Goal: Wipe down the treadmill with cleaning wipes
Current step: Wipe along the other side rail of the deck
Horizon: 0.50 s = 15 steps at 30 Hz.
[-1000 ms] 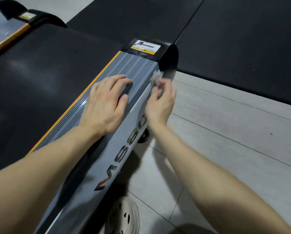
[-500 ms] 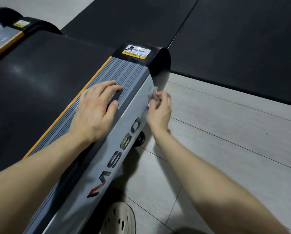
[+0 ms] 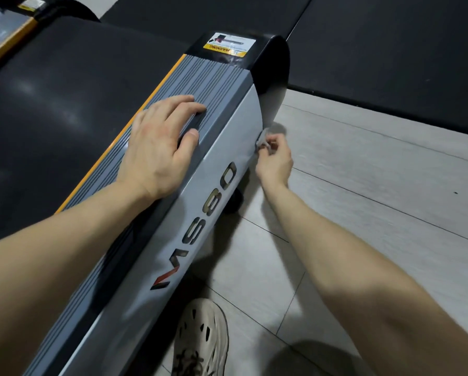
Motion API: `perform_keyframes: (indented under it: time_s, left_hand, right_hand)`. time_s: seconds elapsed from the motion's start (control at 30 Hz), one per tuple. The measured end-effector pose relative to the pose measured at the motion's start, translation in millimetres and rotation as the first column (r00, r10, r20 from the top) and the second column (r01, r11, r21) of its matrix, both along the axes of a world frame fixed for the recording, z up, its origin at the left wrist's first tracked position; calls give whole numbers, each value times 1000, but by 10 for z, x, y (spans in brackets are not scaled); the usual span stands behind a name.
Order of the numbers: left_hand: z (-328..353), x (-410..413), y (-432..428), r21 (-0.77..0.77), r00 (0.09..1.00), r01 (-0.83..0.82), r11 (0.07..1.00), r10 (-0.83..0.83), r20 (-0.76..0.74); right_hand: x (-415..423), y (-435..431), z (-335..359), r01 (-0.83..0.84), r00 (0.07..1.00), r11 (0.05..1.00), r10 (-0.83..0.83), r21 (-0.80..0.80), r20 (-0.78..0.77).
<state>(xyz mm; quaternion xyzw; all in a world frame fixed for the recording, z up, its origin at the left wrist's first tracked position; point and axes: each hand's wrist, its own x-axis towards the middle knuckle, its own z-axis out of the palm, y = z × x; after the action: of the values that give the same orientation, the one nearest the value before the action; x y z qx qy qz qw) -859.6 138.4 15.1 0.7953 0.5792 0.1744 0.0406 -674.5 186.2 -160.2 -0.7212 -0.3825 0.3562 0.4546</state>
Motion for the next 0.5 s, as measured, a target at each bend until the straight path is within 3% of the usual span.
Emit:
perform_keyframes:
  time_s: [0.1,0.17,0.23,0.37,0.43,0.5]
  left_hand:
    - [11,15,-3,7,1000,-7,1000,7,9]
    - [7,7,-2,12,1000,-6,1000,6,9]
    - [4,4,-6,9,1000,-10,1000,10,7]
    - [22,15,-4,5,1000,-10,1000,10,2]
    - [26,17,1,5,1000,-12,1000,12,-1]
    - [21,22,-1,1,1000,-11,1000,11,-1]
  right_hand:
    - [-397,-957,-224,-209,974,977,204,-41,-94]
    - [-686,-1784,-211,-436,890,898,420,-55,-179]
    - [-808,-2134,-97,-530,825,848,518,11,-224]
    - [-329,-1130,179,-223,960,969,237,101,-149]
    - [4,-511,417,-71,992,984,86,163,-87]
    - [44,-274,539,-53,998,973,59,227,-21]
